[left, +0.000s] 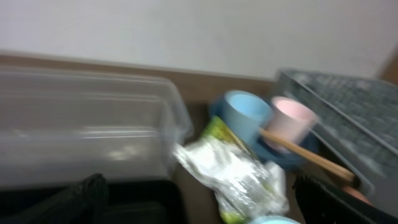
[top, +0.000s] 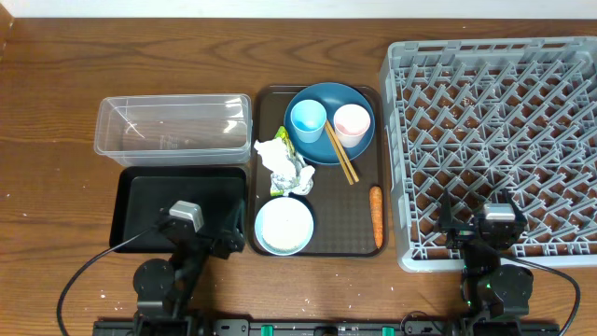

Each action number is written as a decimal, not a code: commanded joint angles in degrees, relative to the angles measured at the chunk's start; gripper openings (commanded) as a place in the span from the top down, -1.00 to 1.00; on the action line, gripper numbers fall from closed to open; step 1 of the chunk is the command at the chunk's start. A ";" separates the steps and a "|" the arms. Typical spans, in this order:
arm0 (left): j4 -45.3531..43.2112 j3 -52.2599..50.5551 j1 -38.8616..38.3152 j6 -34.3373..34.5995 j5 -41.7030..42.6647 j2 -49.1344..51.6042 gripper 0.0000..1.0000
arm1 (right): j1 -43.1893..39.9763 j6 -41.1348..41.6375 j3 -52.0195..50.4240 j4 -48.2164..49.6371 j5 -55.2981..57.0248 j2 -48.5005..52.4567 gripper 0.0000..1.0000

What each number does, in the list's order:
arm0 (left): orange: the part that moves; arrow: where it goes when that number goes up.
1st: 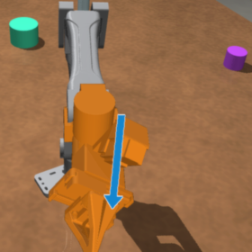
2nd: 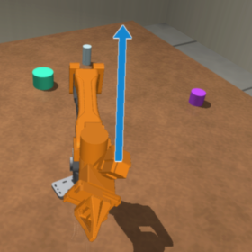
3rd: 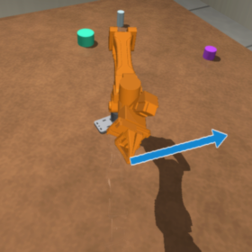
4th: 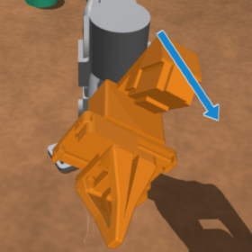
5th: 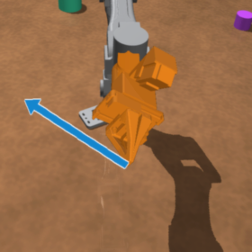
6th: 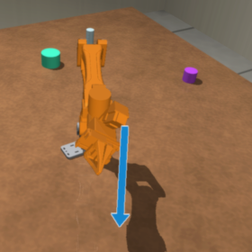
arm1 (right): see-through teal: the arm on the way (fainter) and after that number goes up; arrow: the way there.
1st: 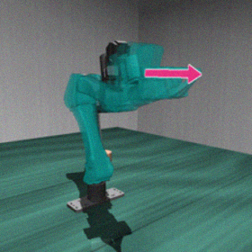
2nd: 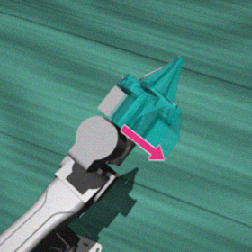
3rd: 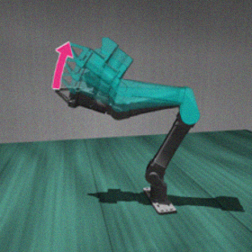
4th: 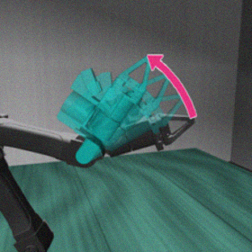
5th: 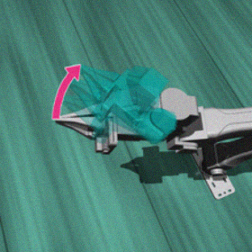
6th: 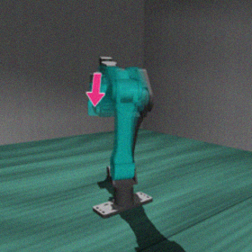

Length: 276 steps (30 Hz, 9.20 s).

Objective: Sort waste into correct bins and load items into the dishwasher rack
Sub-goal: 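Reach the left gripper over the light-blue rice bowl on the tray, then lower the left gripper and grasp the rim of the light-blue bowl, then lift the bowl with the left gripper and carry it over the black tray, then tilt the bowl with the left gripper to pour rice onto the black tray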

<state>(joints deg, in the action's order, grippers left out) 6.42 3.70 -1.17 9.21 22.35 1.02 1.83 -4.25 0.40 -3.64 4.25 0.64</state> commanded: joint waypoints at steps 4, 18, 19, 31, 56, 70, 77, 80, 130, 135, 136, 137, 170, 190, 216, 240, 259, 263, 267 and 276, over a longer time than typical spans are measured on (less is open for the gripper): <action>11.54 11.50 0.13 5.53 6.82 1.99 -0.96 | -0.35 -0.55 -0.09 -0.24 -0.22 -0.26 -0.99; 58.38 60.89 0.07 5.49 8.72 40.35 -0.96 | -0.35 -0.55 -0.09 -0.26 -0.22 -0.26 -0.99; 63.89 64.04 0.07 5.49 8.72 44.13 -0.96 | -0.35 -0.55 -0.09 -0.24 -0.22 -0.26 -0.98; 70.58 66.82 -0.09 8.96 8.72 68.41 -0.96 | -0.37 -0.55 -0.09 -0.24 -0.22 -0.26 -0.99; 47.69 64.67 -42.91 23.89 -23.45 73.42 -0.96 | -0.35 -0.55 -0.09 -0.24 -0.22 -0.26 -0.98; 47.91 63.91 -46.29 27.54 -24.57 82.68 0.04 | -0.35 -0.55 -0.09 -0.24 -0.22 -0.26 -0.99; 46.27 63.91 -46.53 27.54 -24.57 92.98 0.04 | -0.37 -0.55 -0.09 -0.24 -0.22 -0.26 -0.98; 45.03 63.91 -46.53 27.54 -24.57 96.50 0.04 | -0.35 -0.55 -0.09 -0.24 -0.22 -0.26 -0.98; 38.91 60.26 -50.58 34.64 -29.03 101.90 0.39 | -0.35 -0.55 -0.09 -0.24 -0.22 -0.26 -0.98; 39.04 60.26 -50.58 34.64 -29.00 101.90 0.41 | -0.35 -0.55 -0.09 -0.24 -0.22 -0.26 -0.98; 39.19 60.26 -50.69 34.67 -28.98 101.90 0.42 | -0.35 -0.55 -0.09 -0.26 -0.22 -0.26 -0.98; 39.34 60.26 -50.84 34.86 -28.83 101.90 0.42 | -0.37 -0.55 -0.09 -0.24 -0.22 -0.26 -0.99; 43.04 60.26 -52.43 35.93 -28.85 101.90 0.88 | -0.37 -0.55 -0.09 -0.24 -0.22 -0.26 -0.99; 43.45 60.39 -52.26 34.05 -27.32 97.77 0.88 | -0.35 -0.55 -0.09 -0.24 -0.22 -0.26 -0.98; 53.51 60.37 -15.56 5.49 -11.32 70.93 0.87 | -0.37 -0.55 -0.09 -0.24 -0.22 -0.26 -0.99; 45.29 45.97 32.59 -28.00 36.70 71.17 0.87 | -0.37 -0.55 -0.09 -0.24 -0.22 -0.26 -0.98; 45.53 38.84 46.16 -31.52 53.75 71.23 0.88 | -0.37 -0.55 -0.09 -0.24 -0.22 -0.26 -0.99; 45.46 38.84 46.16 -29.88 55.43 71.23 0.87 | -0.35 -0.55 -0.09 -0.24 -0.22 -0.26 -0.99; 43.08 38.84 46.16 -27.08 60.13 71.34 0.88 | -0.37 -0.55 -0.09 -0.24 -0.22 -0.26 -0.99; 45.57 38.84 46.16 -21.73 61.09 71.71 0.88 | -0.35 -0.55 -0.09 -0.24 -0.22 -0.26 -0.99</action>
<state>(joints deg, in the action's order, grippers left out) 50.48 42.63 44.64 -14.06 80.86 72.38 1.83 -4.25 0.40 -3.64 4.25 0.64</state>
